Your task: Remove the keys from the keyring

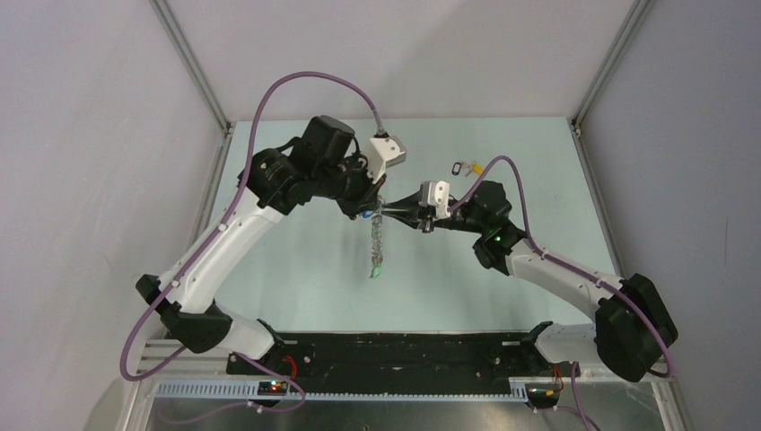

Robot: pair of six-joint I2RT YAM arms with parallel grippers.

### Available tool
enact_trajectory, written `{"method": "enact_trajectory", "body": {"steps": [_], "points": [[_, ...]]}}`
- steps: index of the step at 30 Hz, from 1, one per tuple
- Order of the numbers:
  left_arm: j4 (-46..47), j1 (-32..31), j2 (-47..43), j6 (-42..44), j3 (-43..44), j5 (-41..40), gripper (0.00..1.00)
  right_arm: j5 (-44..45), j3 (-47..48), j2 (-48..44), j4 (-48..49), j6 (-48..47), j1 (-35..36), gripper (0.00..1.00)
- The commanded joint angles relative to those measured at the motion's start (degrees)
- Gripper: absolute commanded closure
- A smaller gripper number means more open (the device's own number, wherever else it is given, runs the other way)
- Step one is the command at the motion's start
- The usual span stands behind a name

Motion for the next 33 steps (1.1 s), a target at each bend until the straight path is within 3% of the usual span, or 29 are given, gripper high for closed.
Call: {"method": "enact_trajectory", "body": {"steps": [1,13,24,27,33], "points": [[1.50,-0.40,-2.62,1.56,0.44,-1.40,1.00,-1.87,2.77,0.02,2.61,0.44,0.30,1.00],[4.51,-0.40,-3.79,2.53,-3.05,-10.40,1.00,-1.72,2.77,-3.61,-4.33,-3.14,1.68,1.00],[8.54,-0.42,-5.12,2.78,-4.41,-7.89,1.00,0.87,4.53,-3.24,-9.82,-7.55,5.40,1.00],[8.97,-0.56,-5.83,2.75,-4.73,-6.78,1.00,1.02,4.60,-3.06,-9.41,-7.30,5.47,0.92],[9.49,-1.15,-6.49,2.32,-4.99,-5.23,1.00,1.80,4.61,-2.33,-7.81,-6.54,5.07,0.88]]}}
